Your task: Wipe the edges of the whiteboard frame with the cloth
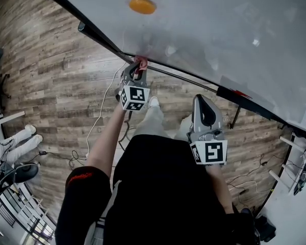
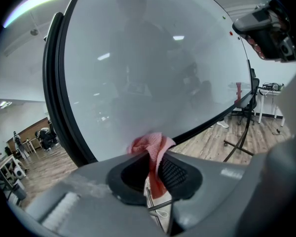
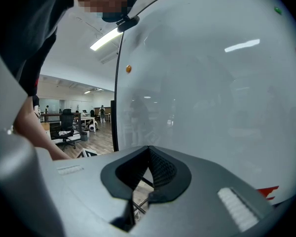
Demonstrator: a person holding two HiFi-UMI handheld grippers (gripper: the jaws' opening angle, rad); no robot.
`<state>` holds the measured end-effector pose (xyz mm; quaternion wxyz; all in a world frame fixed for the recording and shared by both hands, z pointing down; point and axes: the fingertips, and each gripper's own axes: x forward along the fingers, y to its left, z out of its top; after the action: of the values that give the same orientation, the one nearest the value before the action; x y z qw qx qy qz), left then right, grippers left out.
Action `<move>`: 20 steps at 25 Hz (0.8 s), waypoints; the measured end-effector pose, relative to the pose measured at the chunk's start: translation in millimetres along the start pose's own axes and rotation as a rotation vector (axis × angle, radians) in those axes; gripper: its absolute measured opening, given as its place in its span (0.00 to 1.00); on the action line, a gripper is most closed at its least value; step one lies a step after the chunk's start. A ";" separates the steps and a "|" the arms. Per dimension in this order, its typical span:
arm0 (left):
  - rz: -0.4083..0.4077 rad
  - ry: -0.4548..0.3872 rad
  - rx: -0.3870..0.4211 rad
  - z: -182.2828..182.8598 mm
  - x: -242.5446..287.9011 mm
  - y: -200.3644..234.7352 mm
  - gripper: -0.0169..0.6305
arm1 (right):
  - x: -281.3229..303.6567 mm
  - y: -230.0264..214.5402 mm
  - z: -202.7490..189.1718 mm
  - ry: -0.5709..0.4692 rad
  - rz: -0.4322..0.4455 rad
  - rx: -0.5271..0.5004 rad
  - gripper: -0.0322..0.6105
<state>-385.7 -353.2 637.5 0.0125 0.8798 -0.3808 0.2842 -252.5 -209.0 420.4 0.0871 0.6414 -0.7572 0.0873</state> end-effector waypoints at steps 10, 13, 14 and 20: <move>-0.012 -0.001 0.011 3.6 1.9 -10.5 0.09 | -7.0 -5.9 -3.8 0.003 -0.012 0.009 0.05; -0.013 -0.002 0.013 4.9 1.5 -12.9 0.09 | -12.0 -8.0 -4.6 0.006 -0.019 0.011 0.05; -0.015 -0.001 0.013 5.4 1.4 -13.9 0.09 | -13.4 -8.8 -5.0 0.007 -0.021 0.011 0.05; -0.024 -0.002 0.015 8.4 3.0 -20.8 0.09 | -18.3 -13.7 -7.8 0.009 -0.030 0.016 0.05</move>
<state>-365.9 -342.4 636.0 0.0090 0.8847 -0.3680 0.2859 -235.9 -191.9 423.8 0.0869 0.6532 -0.7462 0.0949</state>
